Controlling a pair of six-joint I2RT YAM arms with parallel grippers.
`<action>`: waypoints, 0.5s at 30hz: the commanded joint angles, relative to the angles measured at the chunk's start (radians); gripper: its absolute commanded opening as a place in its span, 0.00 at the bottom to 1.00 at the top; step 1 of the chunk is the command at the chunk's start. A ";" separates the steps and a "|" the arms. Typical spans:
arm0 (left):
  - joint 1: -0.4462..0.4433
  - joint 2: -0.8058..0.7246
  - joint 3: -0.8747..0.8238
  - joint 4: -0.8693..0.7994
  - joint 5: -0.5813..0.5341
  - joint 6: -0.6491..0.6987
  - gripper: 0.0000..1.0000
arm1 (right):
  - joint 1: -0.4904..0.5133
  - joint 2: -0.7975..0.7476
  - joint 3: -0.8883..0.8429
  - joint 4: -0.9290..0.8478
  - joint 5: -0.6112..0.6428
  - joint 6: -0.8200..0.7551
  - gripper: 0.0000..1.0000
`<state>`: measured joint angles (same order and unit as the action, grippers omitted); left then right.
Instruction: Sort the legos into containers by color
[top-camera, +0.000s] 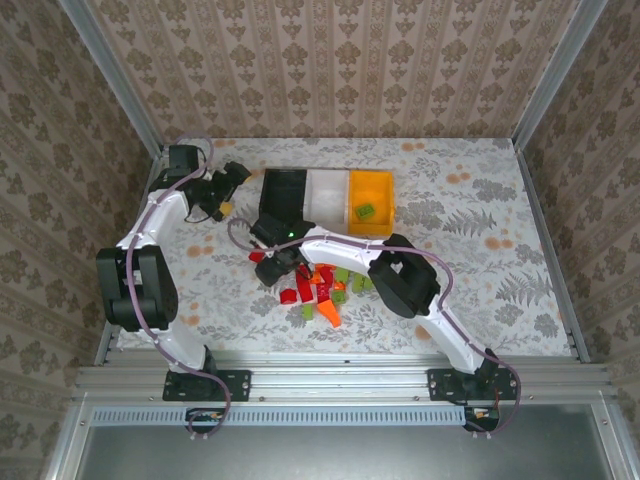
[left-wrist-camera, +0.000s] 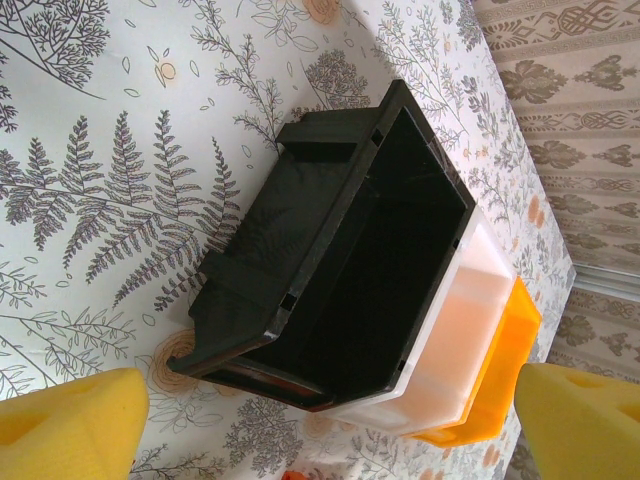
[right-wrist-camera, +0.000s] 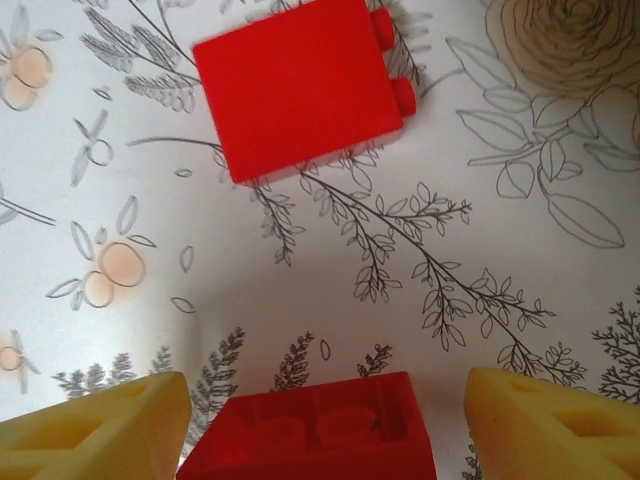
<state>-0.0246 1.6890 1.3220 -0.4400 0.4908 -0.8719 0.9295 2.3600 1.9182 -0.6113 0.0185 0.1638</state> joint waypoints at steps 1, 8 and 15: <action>0.006 0.014 -0.003 0.011 0.010 -0.004 0.96 | -0.006 0.040 0.023 -0.035 0.039 -0.018 0.69; 0.012 0.015 -0.001 0.009 0.011 -0.004 0.96 | 0.001 0.011 -0.022 0.005 0.073 -0.011 0.58; 0.016 0.015 -0.003 0.009 0.009 -0.004 0.96 | 0.000 -0.041 -0.055 0.064 0.117 0.022 0.51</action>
<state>-0.0189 1.6897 1.3220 -0.4400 0.4908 -0.8719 0.9314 2.3535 1.8912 -0.5732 0.0879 0.1638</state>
